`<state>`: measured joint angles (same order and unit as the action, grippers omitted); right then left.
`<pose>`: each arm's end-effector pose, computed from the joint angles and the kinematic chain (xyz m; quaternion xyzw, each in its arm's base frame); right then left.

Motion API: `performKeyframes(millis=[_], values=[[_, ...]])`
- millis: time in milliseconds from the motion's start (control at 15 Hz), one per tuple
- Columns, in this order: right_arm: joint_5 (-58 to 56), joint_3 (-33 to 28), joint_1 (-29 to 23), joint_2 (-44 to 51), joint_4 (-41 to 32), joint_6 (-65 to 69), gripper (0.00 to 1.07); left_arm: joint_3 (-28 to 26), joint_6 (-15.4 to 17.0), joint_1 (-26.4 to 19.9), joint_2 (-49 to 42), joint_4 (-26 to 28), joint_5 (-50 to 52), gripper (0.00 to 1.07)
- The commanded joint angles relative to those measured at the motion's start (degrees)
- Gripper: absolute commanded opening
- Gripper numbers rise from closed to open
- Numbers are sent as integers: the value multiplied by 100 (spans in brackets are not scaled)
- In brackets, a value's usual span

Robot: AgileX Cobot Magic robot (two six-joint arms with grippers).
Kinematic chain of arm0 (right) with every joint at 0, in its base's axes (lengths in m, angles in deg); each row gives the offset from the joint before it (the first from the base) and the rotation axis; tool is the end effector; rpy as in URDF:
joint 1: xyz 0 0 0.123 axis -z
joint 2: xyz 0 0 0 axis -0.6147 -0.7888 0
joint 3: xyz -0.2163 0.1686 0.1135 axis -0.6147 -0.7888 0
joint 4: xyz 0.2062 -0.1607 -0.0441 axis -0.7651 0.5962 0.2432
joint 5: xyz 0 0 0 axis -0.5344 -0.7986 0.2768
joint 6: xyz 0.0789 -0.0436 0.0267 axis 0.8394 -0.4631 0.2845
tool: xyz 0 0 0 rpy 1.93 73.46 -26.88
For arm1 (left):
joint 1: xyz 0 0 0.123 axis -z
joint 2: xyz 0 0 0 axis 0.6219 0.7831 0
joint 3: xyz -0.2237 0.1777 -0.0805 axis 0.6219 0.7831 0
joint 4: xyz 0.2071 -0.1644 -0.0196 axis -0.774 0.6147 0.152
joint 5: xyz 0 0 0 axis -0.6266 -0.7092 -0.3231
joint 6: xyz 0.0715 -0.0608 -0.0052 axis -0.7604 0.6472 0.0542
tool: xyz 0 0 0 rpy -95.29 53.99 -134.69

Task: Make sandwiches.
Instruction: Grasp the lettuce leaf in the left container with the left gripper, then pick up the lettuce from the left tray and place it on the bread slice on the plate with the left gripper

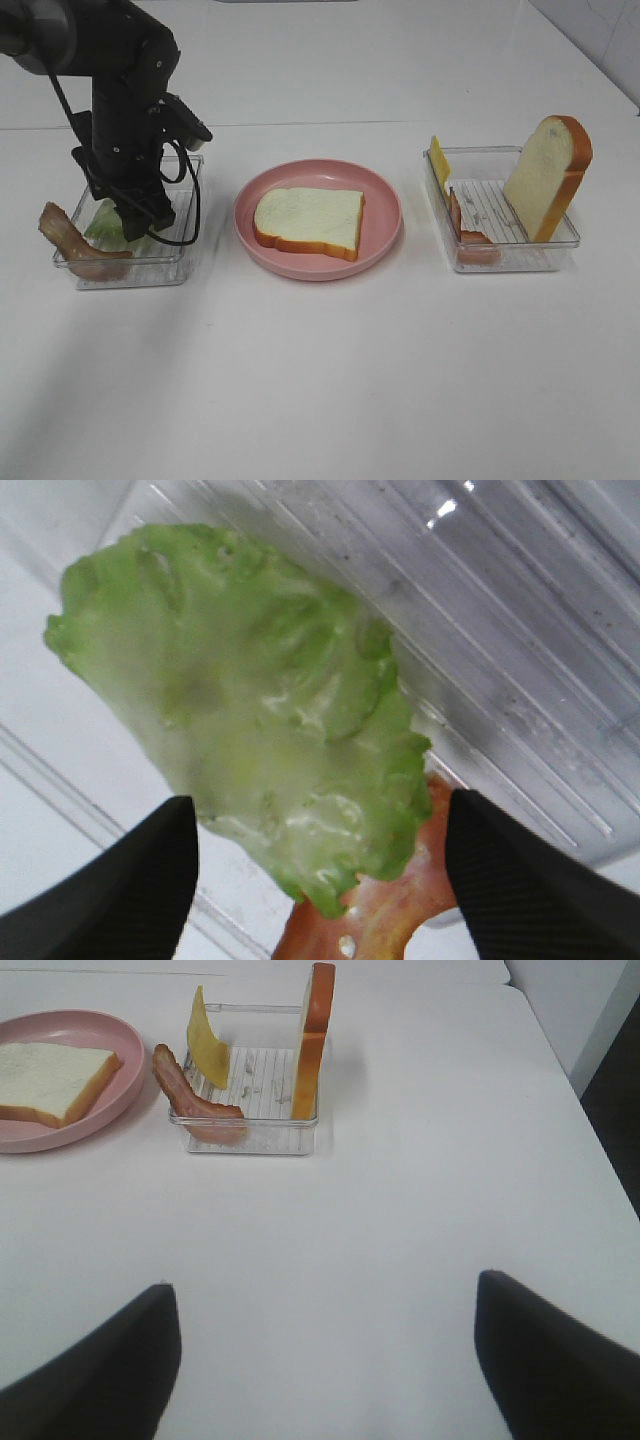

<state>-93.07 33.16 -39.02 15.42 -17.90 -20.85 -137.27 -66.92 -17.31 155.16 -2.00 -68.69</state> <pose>-0.0046 0.0018 0.2841 -0.0346 0.8504 0.0004 0.5249 0.4534 -0.1430 0.1272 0.3610 0.9182 0.1621 0.0182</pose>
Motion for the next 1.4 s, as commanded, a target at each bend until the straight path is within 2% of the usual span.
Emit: performKeyframes(millis=[67,200,467,533,600,733,933,1133,1333,1400], values=[[57,-11,40,80,6,-52,76,40,57,34,74,-69,-34,67],[57,-11,40,80,6,-52,76,40,57,34,74,-246,6,64],[57,-11,40,80,6,-52,76,40,63,34,74,-332,109,40],[57,-11,40,80,6,-52,76,40,69,34,74,-332,143,32],[57,-11,40,80,6,-52,76,40,80,34,74,-332,223,16],[57,-11,40,80,6,-52,76,40,80,34,74,-332,223,0],[57,-11,40,80,6,-52,76,40,286,34,29,-424,206,0],[57,-11,40,80,6,-52,76,-74,344,34,-327,-384,206,0],[57,-11,40,80,6,-52,76,-201,344,34,-825,-52,378,0],[57,-11,40,80,6,-52,76,-258,338,34,-1060,206,481,0]])
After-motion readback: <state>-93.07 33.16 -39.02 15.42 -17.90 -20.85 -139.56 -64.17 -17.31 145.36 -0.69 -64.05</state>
